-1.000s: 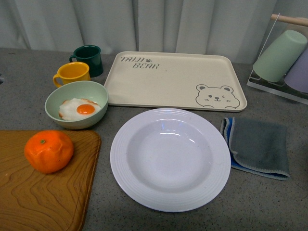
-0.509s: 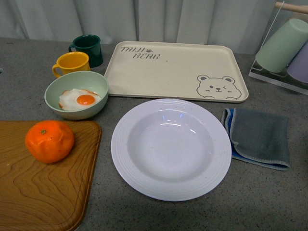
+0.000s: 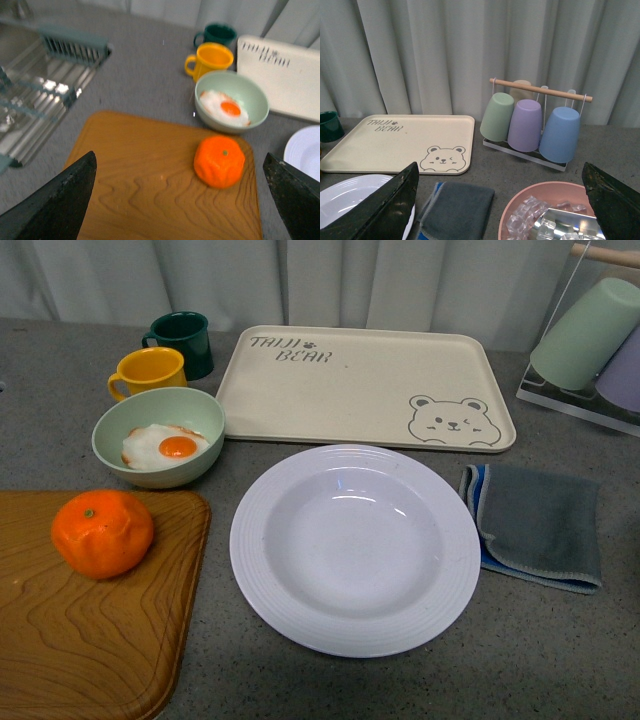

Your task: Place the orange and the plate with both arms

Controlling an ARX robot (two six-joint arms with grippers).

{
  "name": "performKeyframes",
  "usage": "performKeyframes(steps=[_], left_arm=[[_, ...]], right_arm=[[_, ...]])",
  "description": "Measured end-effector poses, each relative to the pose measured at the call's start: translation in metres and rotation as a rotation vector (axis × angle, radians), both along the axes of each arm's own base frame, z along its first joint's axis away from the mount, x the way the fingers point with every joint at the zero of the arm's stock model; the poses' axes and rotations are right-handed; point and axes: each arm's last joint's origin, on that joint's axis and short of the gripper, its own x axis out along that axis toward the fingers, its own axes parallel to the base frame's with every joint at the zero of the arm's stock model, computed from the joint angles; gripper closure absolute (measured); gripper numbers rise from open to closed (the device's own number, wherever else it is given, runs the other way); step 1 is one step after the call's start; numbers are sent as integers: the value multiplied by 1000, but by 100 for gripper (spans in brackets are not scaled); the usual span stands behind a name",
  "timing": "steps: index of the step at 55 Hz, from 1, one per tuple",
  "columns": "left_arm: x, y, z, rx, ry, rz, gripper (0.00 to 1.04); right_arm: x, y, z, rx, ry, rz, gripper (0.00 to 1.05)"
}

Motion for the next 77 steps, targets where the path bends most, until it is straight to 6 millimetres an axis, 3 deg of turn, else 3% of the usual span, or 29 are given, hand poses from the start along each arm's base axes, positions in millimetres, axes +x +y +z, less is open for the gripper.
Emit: performKeyframes(steps=[8,16,29,37,60,77], left_arm=[[27,-2,8,-52,-29,-22,7],[67,-5,9,-85,-20,-57,7],[139,-8,-27,-116,223,-118,7],[161,-7,-44,-108,321,-134,7],[171,-13,-64,-199,524,-239,7],[169,-19,-80,-135,610,-295,10]], right_arm=[[0,0,0,0,0,0,9],[0,0,0,0,0,0,9],[0,0,0,0,0,0,9],[0,0,0,0,0,0,9],[0,0,0,0,0,0,9],[0,0,0,0,0,0,9]])
